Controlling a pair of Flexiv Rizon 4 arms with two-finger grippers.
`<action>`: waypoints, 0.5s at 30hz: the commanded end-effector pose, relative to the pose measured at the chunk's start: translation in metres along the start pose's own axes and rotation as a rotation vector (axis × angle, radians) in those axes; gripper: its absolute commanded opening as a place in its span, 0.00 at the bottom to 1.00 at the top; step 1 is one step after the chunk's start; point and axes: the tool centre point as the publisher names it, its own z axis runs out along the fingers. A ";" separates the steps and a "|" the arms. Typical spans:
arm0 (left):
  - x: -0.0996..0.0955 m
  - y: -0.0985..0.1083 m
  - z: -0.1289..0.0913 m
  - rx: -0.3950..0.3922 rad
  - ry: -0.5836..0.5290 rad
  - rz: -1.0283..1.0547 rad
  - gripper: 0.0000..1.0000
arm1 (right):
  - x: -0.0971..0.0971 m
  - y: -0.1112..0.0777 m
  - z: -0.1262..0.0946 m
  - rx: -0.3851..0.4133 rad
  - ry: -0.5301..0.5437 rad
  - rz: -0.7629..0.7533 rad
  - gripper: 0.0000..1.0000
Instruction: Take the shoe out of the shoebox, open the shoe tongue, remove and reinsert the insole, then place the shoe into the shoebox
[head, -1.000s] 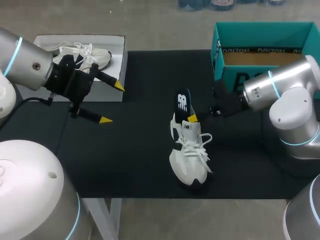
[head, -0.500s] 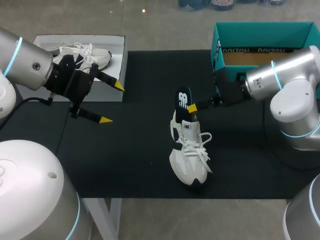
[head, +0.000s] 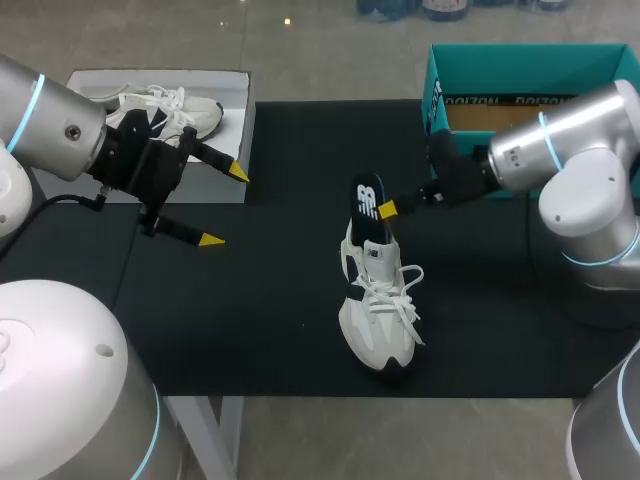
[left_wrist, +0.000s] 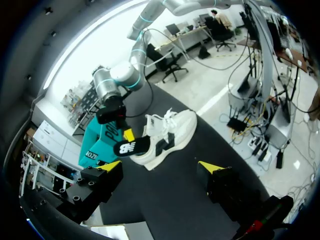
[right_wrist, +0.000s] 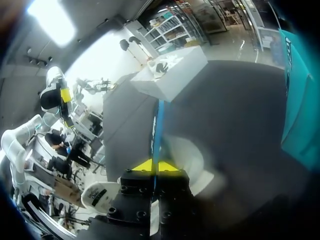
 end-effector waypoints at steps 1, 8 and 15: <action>0.000 -0.001 0.000 -0.005 0.002 -0.001 1.00 | 0.002 -0.007 -0.002 -0.002 -0.004 0.006 0.00; 0.000 -0.001 0.000 -0.005 0.002 -0.001 1.00 | 0.010 -0.024 0.006 0.011 0.017 0.028 0.00; 0.000 -0.001 0.000 -0.005 0.002 -0.001 1.00 | 0.019 -0.048 0.019 0.043 0.043 0.065 0.00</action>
